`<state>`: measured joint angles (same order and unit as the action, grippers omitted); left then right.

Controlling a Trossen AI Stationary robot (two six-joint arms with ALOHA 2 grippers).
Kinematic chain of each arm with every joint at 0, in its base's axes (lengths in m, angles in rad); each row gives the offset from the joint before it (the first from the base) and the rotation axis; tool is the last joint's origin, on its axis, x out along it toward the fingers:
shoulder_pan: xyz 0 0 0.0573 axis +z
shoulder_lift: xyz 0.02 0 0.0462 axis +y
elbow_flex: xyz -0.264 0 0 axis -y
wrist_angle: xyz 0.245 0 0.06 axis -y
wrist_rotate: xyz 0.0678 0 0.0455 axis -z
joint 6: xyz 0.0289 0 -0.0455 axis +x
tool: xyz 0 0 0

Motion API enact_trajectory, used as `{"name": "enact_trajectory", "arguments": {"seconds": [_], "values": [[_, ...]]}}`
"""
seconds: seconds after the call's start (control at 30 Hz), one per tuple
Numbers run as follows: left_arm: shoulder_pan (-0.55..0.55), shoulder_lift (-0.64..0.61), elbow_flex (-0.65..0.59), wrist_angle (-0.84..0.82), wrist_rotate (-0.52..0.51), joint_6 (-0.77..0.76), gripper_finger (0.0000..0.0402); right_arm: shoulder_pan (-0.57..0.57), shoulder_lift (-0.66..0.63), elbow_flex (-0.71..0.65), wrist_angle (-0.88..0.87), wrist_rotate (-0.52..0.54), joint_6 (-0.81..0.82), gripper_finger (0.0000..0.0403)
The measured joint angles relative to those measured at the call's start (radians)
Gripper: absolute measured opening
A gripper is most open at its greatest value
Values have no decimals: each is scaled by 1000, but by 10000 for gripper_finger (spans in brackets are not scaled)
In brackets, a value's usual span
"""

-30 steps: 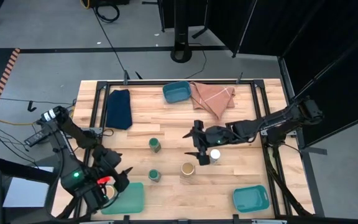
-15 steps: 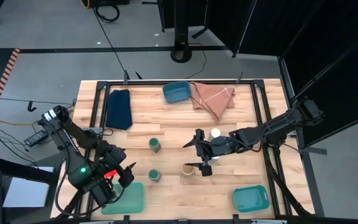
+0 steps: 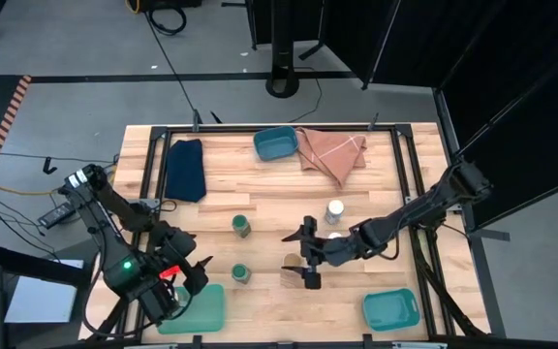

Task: Sort spices by type
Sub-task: Put the brown seasoning bottle into the light green bin

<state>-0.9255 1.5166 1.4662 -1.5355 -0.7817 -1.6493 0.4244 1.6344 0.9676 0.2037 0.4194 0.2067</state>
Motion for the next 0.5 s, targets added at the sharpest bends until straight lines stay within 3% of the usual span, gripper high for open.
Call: {"name": "enact_trajectory", "arguments": {"seconds": [0.5], "values": [[-4,0,0,-7,-33,53,346,31,0,0,-100,39,115,353]]}}
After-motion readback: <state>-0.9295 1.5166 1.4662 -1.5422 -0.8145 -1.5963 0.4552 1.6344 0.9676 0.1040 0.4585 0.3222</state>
